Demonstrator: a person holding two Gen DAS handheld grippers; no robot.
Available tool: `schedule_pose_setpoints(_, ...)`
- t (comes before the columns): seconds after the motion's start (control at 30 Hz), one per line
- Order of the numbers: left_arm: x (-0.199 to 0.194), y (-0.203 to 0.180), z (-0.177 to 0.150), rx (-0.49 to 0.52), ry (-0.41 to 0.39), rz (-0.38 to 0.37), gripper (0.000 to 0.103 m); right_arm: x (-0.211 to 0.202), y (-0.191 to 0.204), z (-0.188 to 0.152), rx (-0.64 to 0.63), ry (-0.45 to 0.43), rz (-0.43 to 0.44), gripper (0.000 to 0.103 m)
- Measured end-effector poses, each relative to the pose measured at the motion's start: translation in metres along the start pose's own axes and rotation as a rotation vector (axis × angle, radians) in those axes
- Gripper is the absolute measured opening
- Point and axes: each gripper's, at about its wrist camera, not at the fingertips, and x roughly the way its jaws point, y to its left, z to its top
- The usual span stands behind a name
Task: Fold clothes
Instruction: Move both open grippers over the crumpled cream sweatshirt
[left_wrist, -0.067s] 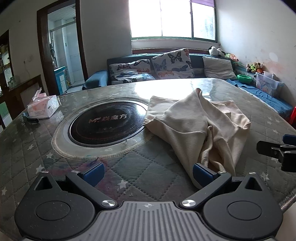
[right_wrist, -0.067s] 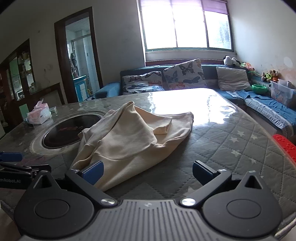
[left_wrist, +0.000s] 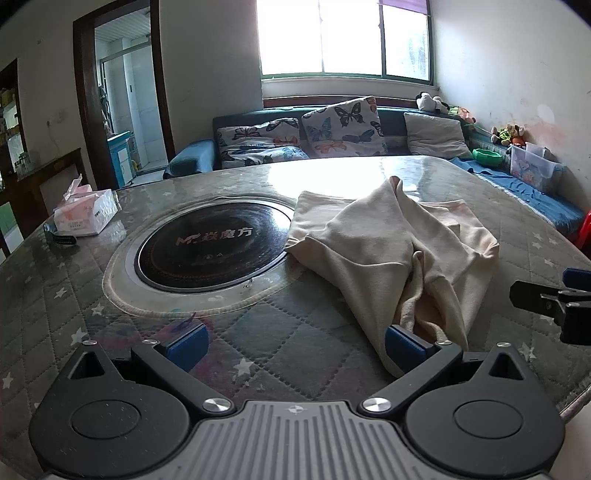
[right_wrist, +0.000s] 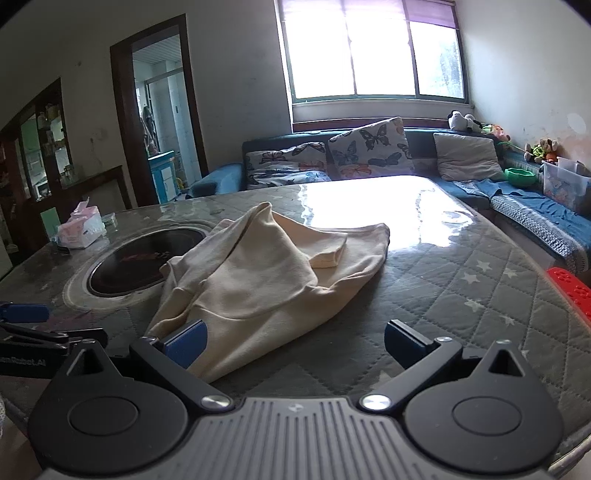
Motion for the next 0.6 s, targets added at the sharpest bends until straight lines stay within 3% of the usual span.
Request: schedule_pose_setpoints(0.6, 0.012, -0.011, 0.006, -0.010, 0.038, -0.041, 0.103, 0.008, 0.005, 0.003, 0.009, 0.046, 0.009, 0.103)
